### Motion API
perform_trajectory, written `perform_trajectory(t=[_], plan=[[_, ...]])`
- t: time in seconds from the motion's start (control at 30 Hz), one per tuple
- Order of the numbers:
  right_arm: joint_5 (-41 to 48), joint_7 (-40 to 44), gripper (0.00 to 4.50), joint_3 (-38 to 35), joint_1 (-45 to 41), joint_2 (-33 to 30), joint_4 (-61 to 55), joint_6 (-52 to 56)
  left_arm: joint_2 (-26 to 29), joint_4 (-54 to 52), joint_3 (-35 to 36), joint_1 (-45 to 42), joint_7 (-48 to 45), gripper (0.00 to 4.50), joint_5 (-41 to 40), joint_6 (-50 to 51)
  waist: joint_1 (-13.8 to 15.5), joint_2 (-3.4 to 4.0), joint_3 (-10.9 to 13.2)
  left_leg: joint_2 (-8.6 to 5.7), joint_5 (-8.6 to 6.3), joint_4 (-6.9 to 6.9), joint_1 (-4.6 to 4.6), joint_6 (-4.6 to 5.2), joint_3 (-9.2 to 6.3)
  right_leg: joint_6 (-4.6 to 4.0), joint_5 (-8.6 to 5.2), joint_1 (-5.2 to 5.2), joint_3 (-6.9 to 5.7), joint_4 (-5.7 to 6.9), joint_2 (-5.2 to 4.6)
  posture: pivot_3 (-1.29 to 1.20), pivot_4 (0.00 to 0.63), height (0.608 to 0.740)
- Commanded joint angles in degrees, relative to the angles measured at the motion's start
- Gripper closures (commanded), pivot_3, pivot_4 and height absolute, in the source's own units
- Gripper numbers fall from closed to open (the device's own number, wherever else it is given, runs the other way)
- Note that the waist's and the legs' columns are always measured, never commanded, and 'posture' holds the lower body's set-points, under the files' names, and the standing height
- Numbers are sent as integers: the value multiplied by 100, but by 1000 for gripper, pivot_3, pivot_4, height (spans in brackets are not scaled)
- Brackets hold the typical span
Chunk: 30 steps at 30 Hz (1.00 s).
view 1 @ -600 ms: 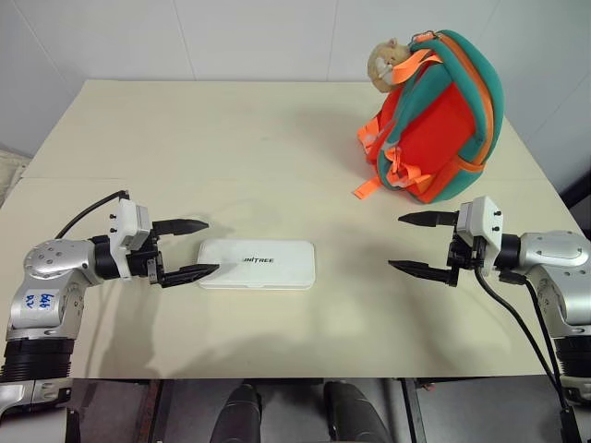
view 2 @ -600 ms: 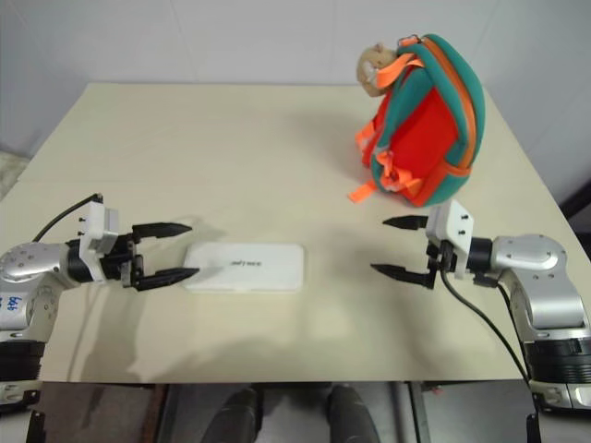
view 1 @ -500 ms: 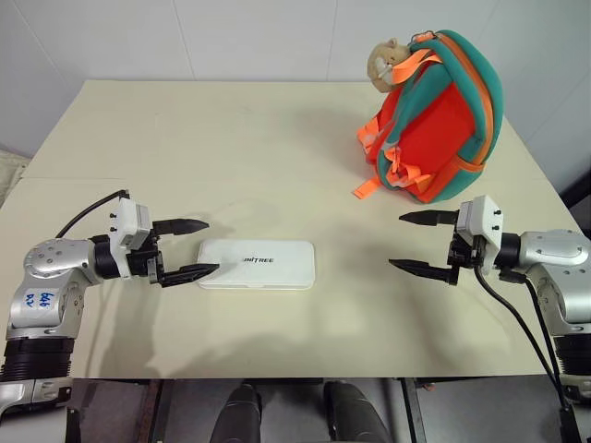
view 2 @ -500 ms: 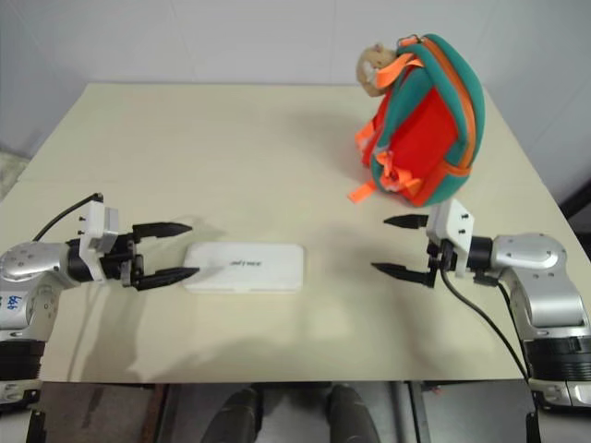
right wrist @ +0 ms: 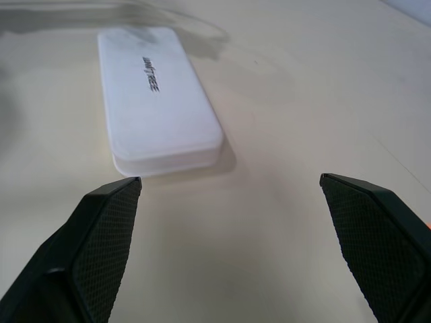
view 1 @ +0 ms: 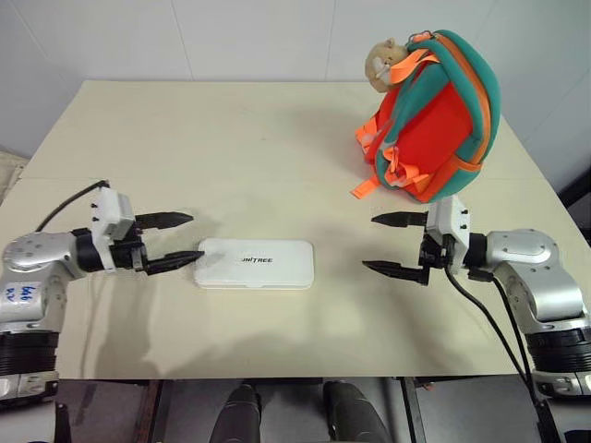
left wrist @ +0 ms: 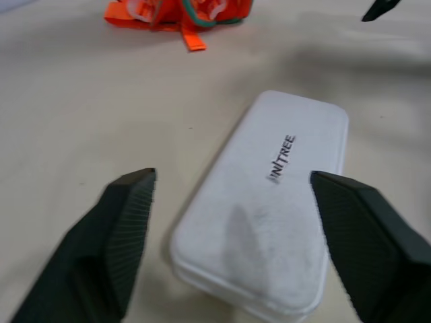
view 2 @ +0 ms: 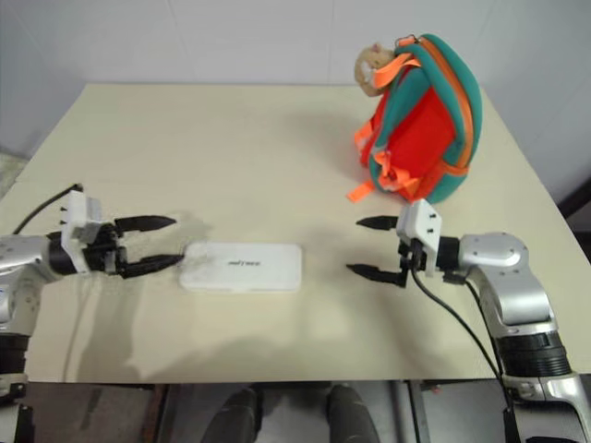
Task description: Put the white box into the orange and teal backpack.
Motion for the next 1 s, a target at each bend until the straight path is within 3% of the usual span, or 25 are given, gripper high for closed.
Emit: perform_trajectory(t=[0.03,0.13,0.23,0.33,0.57,0.67,0.83,1.0], plan=[[117,-103,0,-1,-112,70,-305,107,128,-76,257,145,-49,1833,-178,137,4,0,0,0,0,0,0,0,0,0,0,0,0,0,0,0,150,740],[257,-91,0,105,-212,73,-599,476,196,-105,259,232,-57,2741,-124,221,11,1,0,0,0,-2,-1,0,0,0,0,0,0,-2,-1,0,150,740],[352,-91,0,201,-259,53,-830,789,242,97,224,159,-36,2741,-76,385,13,1,1,2,0,-3,-1,0,-2,-2,-1,-4,-2,2,1,0,150,740],[461,-74,0,270,-257,49,-1025,1034,282,242,212,114,47,2148,-51,628,14,0,0,0,0,-2,-1,0,-1,-2,-1,-4,-1,3,0,0,150,740],[306,8,0,555,-353,-176,-1163,1506,705,406,138,399,-426,31,-38,1011,-5,0,1,1,0,-12,-4,0,0,-8,-4,-15,-1,3,0,0,150,740],[136,-101,0,845,-476,-300,-1305,1929,864,473,8,405,-568,31,-7,1255,0,1,1,2,0,-14,-5,0,0,-12,-7,-20,-1,4,0,0,150,740],[187,-379,0,1309,-757,-248,-1618,3086,1240,567,-477,338,-810,31,-88,2733,-43,0,1,2,0,-14,-9,0,0,-20,-14,-33,0,24,1,0,150,740],[38,-807,0,1635,-1097,82,-1332,3754,1136,849,-836,-66,-502,31,-63,3860,-98,-3,0,2,2,-12,-24,-2,-1,-24,-18,-64,1,62,4,0,150,740]])
